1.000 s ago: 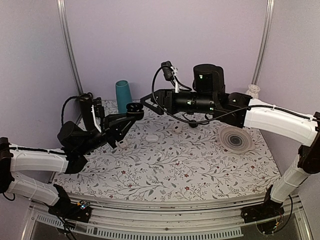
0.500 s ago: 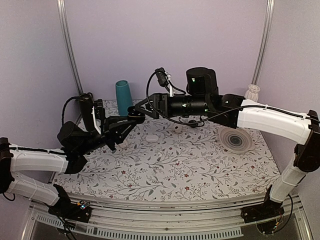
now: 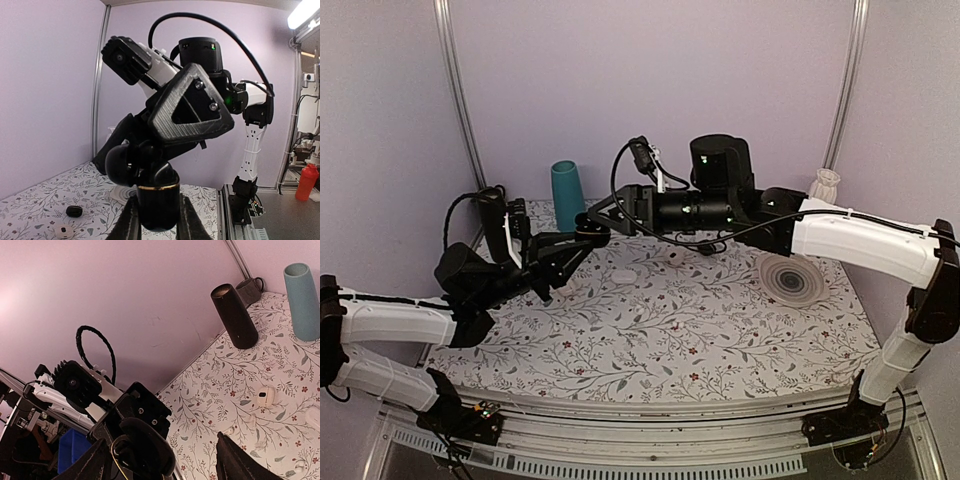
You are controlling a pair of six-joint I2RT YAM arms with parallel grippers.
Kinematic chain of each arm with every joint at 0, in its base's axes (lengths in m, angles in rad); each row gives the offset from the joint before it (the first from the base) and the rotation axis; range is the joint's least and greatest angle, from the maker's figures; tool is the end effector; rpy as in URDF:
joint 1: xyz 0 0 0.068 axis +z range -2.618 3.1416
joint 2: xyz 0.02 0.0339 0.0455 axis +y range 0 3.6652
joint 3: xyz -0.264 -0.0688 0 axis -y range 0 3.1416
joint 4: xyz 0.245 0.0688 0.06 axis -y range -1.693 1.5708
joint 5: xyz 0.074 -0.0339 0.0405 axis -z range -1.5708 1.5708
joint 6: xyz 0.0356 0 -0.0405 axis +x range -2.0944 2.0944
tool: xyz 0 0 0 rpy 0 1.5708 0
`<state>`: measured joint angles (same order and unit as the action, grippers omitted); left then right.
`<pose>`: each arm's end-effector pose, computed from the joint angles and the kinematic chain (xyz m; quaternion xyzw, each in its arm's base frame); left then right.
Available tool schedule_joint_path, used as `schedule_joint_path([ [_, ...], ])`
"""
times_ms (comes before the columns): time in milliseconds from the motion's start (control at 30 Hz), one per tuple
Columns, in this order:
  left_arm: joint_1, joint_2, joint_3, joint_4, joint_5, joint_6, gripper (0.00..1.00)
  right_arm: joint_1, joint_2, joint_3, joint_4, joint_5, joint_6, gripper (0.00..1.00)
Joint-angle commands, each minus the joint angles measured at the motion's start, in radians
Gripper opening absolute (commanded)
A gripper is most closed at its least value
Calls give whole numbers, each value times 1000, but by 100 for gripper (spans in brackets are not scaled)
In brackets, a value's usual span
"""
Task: Insert the wireless bluetooth earbuds into the charging case
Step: Adjust the right earbud in the right side groove of the charging case.
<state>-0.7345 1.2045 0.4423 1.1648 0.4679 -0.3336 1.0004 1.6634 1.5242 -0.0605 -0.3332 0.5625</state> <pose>0.1684 -0.1737 0.2757 0.2963 0.4872 -0.5231 0.6334 0.2067 0.3437 0.3804 -0.2683 0.7223 0.5308 0.3528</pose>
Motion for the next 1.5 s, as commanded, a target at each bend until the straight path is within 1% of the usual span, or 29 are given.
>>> schedule_joint_path([
  [0, 10, 1, -2, 30, 7, -1, 0, -5, 24, 40, 10, -17, 14, 72],
  [733, 11, 4, 1, 35, -24, 9, 0, -19, 6, 10, 2, -1, 37, 67],
  [1133, 12, 16, 3, 39, -59, 16, 0, -21, -17, -18, 8, 14, 40, 65],
  [1467, 12, 18, 4, 42, -60, 15, 0, -22, -21, -28, 8, 26, 42, 65],
])
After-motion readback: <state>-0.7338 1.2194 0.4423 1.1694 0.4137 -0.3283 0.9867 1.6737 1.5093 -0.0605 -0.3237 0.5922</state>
